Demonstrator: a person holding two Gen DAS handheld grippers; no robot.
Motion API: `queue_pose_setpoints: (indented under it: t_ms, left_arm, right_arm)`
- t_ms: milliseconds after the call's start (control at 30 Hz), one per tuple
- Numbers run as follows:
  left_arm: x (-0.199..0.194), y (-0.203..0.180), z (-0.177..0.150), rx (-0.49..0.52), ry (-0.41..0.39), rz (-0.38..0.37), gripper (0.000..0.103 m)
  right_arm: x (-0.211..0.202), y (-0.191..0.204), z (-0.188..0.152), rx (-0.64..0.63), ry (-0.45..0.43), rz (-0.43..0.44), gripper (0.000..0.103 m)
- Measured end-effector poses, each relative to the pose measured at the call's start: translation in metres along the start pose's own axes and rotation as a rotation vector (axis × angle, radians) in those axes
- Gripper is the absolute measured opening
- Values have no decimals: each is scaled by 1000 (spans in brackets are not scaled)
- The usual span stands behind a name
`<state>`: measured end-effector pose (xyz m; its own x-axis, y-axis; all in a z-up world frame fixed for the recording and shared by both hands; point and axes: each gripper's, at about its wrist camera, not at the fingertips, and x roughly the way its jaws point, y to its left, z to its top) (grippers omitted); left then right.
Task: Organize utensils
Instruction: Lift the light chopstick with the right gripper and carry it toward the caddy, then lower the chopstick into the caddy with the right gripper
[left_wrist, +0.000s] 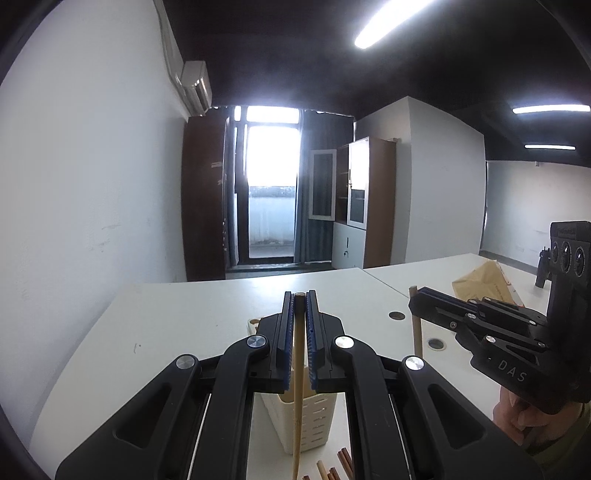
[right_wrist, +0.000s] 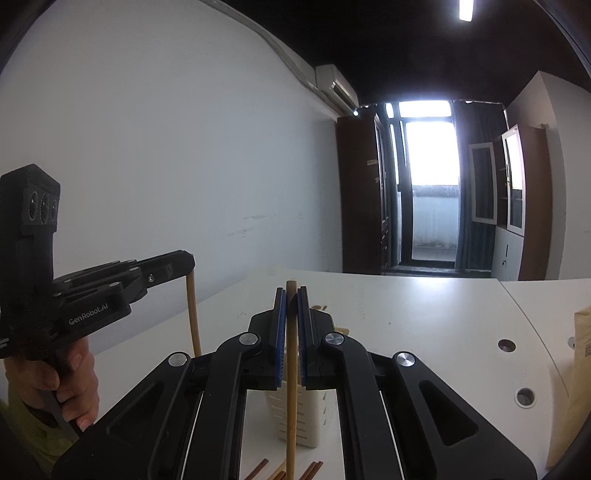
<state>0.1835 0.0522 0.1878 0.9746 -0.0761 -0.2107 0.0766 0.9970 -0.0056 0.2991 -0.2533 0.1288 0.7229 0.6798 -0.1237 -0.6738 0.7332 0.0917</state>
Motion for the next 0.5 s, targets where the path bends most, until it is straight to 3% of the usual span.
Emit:
queue_pose_setpoints:
  t_ms: [267,500]
  left_arm:
    - [1,6,20,-35,-95,1,6]
    - [3,9,18,-55,-147,-12,6]
  right_arm:
    - [8,-7,15,9,-71,6,7]
    - [6,-15,23,17,-148,28,7]
